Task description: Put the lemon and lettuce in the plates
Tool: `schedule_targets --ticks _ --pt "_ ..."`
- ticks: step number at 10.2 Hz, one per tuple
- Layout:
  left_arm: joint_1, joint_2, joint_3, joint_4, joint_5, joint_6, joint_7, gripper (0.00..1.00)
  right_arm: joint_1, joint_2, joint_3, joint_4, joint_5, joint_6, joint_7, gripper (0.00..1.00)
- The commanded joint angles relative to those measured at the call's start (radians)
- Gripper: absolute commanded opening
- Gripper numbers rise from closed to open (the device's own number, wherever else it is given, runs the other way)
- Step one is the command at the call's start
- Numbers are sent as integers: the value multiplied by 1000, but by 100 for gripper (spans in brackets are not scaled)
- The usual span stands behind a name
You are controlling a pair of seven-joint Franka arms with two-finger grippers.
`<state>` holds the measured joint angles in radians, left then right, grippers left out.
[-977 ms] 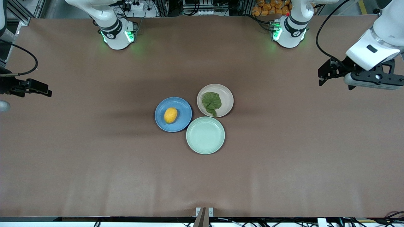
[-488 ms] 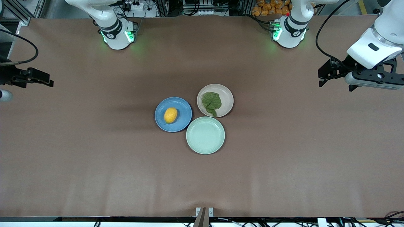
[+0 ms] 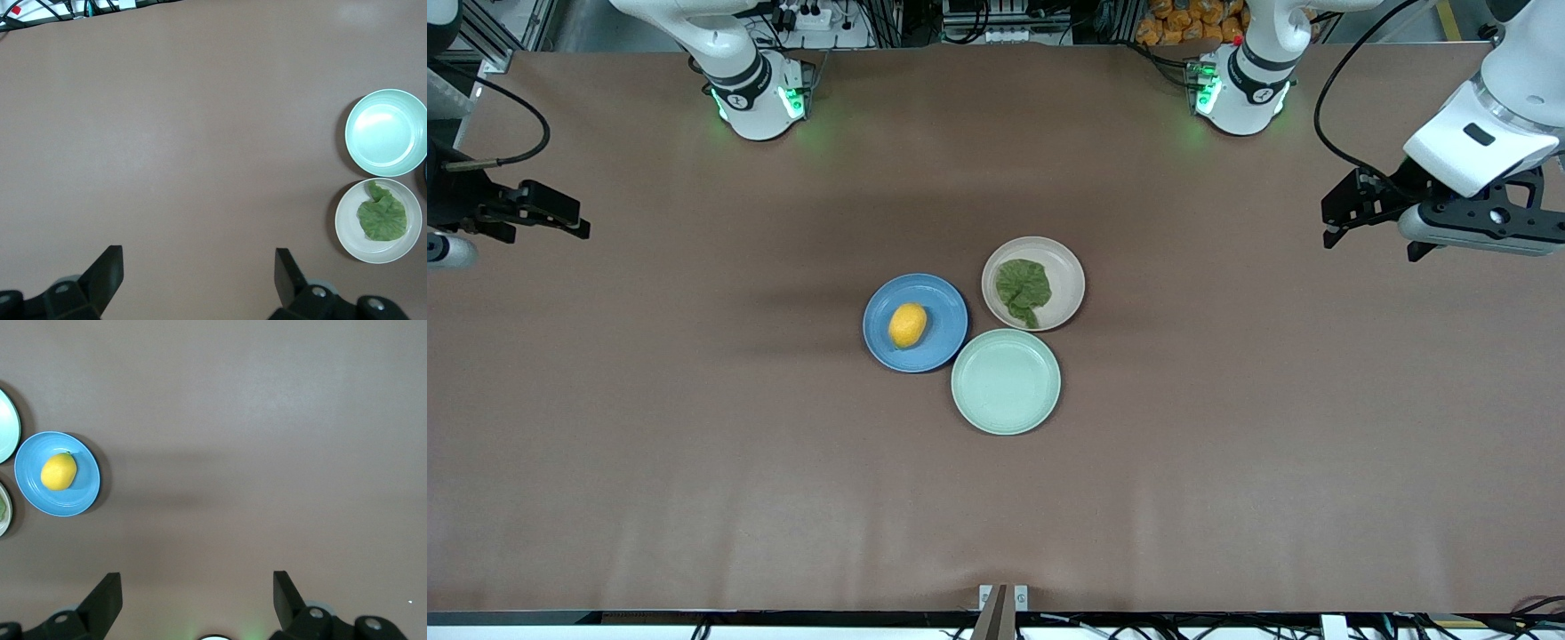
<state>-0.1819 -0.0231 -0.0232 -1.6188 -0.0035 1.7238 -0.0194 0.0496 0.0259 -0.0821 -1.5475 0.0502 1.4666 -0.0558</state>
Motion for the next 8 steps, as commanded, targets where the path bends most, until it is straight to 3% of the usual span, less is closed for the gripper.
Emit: schedule_targets --ticks 1,8 --pt "2 9 2 20 -29 -1 33 100 6 -40 -1 -43 -1 18 5 100" --pt "5 12 3 19 -29 0 32 100 10 -20 -4 -14 -18 64 42 100"
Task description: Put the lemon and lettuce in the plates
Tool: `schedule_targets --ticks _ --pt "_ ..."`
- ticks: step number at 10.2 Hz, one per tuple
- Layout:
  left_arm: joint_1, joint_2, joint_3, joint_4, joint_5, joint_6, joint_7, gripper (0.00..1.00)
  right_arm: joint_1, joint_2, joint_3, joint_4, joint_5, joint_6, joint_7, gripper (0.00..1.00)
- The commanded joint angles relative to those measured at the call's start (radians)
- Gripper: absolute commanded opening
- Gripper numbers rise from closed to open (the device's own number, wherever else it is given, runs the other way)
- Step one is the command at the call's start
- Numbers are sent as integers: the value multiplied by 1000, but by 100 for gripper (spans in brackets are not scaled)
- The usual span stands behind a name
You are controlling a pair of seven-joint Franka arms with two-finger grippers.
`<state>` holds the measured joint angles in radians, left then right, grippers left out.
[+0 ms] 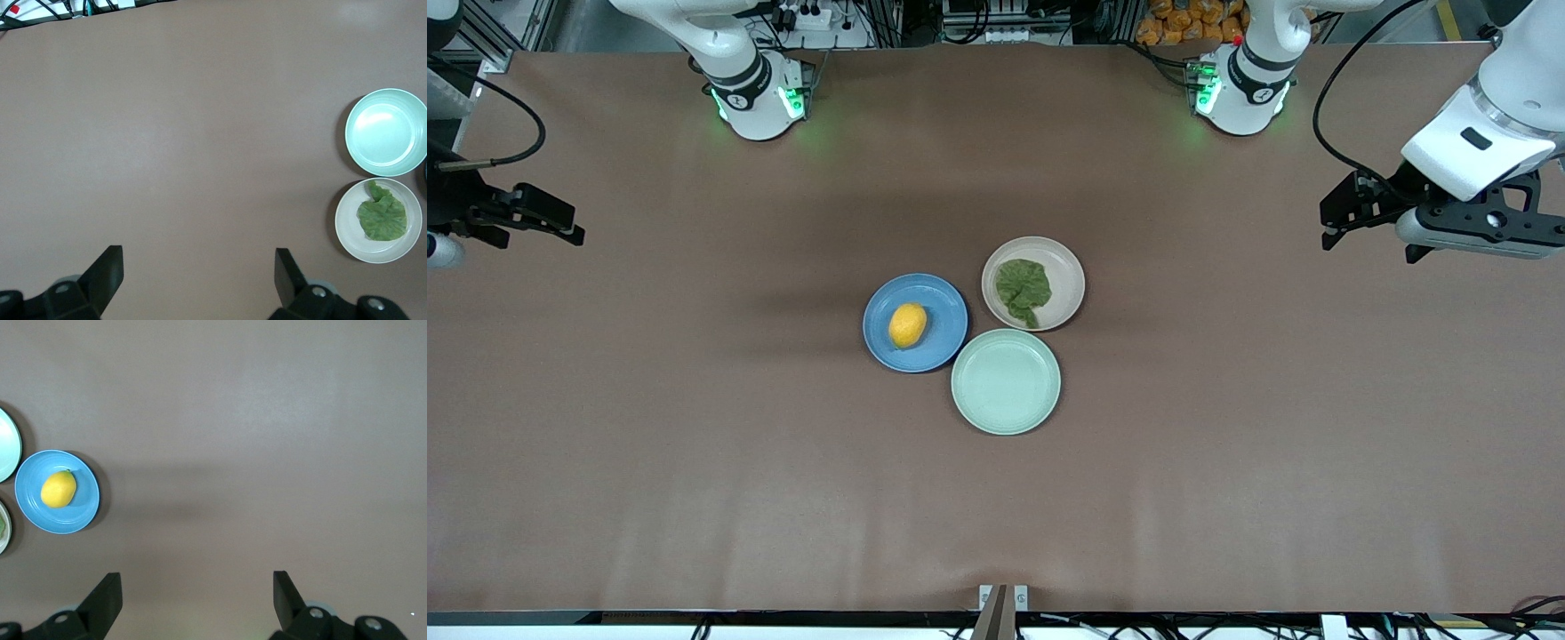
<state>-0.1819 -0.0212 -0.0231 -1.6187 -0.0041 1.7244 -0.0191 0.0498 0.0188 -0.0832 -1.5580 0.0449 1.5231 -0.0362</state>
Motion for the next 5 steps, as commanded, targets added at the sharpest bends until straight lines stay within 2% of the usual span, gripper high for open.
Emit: schedule_targets --ticks 1,5 --pt "5 10 2 20 -28 0 31 100 10 -13 -3 -1 -16 8 21 100" --pt "4 10 2 20 -28 0 31 100 10 -13 -1 3 -57 -1 15 100"
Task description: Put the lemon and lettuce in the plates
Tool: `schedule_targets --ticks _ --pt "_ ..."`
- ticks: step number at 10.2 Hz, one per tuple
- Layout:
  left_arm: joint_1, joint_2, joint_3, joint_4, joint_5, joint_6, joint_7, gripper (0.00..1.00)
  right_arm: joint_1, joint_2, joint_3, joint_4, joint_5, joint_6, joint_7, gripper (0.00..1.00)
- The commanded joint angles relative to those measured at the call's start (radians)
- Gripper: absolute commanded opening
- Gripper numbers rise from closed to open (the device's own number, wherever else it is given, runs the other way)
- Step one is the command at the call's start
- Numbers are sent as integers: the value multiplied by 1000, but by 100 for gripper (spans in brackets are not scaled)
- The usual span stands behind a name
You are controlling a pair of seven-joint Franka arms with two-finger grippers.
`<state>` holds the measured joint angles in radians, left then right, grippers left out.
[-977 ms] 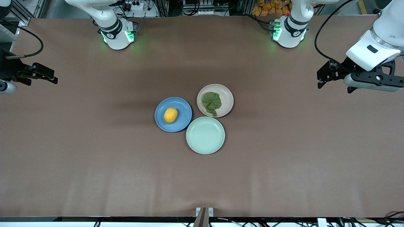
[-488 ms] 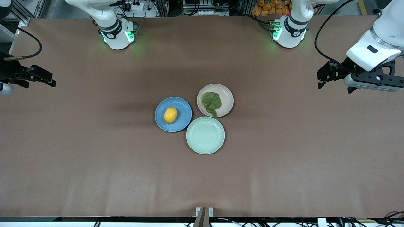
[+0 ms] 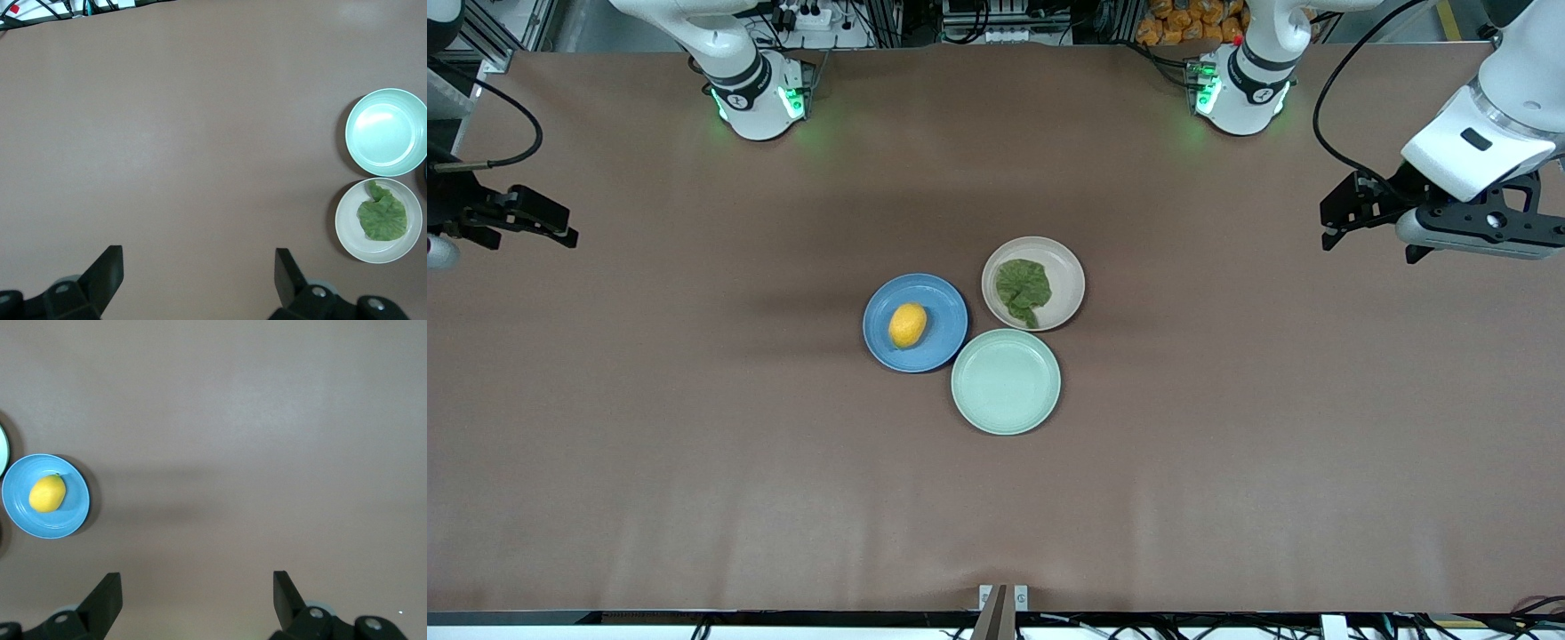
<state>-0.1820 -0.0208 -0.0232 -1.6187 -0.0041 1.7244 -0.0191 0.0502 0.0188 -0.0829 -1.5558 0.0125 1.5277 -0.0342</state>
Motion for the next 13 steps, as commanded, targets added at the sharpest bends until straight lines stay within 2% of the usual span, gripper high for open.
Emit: schedule_targets --ticks 1,13 --pt "4 10 2 20 -28 1 31 100 10 -13 -1 0 -29 -4 11 100" --pt "6 25 5 19 -28 3 24 100 8 -5 -1 0 -45 -8 16 100"
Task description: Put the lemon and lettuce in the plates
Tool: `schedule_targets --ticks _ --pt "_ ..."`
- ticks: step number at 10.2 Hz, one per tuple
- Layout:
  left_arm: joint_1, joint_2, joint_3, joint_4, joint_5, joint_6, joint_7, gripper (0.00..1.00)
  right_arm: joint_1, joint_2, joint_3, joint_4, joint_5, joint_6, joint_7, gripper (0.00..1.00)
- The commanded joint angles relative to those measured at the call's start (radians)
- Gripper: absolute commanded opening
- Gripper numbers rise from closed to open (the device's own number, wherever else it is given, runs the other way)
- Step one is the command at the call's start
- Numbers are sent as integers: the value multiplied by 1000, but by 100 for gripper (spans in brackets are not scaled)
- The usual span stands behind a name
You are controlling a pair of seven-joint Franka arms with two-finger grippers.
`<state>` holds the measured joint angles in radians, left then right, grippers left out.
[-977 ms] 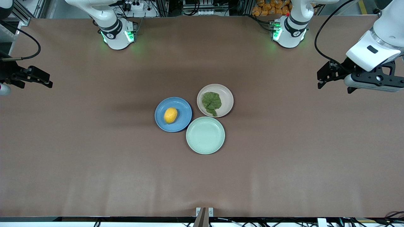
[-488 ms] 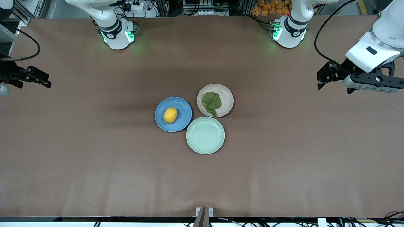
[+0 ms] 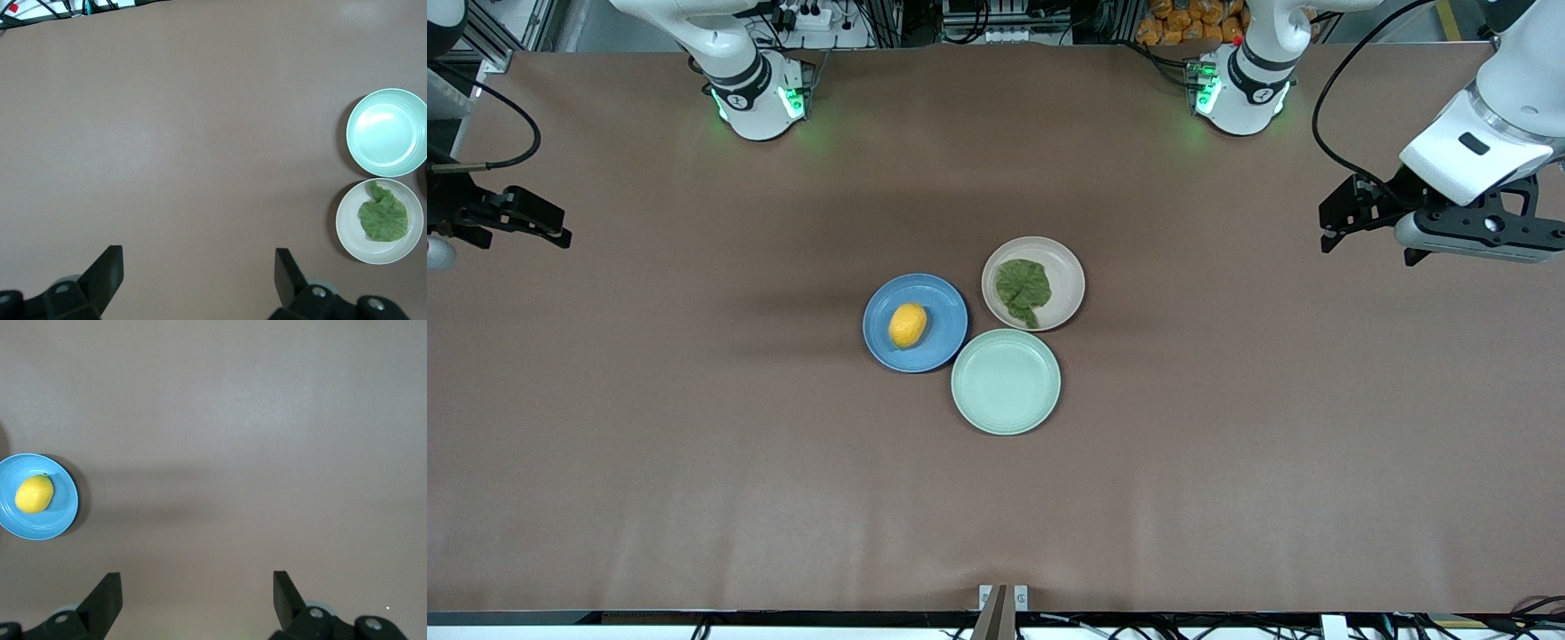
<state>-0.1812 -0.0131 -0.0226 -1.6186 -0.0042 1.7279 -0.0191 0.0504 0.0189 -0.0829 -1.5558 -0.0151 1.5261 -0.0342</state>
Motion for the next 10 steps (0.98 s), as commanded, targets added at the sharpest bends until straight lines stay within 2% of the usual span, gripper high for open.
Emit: schedule_targets --ticks 1,4,10 --pt "12 18 6 14 -28 -4 22 100 8 -5 -2 0 -17 -6 16 100" --pt "32 41 6 20 -59 -2 30 100 6 -5 -2 0 -17 -7 16 100" --pt "22 44 4 23 -42 21 31 100 6 -5 -2 0 -17 -7 14 100"
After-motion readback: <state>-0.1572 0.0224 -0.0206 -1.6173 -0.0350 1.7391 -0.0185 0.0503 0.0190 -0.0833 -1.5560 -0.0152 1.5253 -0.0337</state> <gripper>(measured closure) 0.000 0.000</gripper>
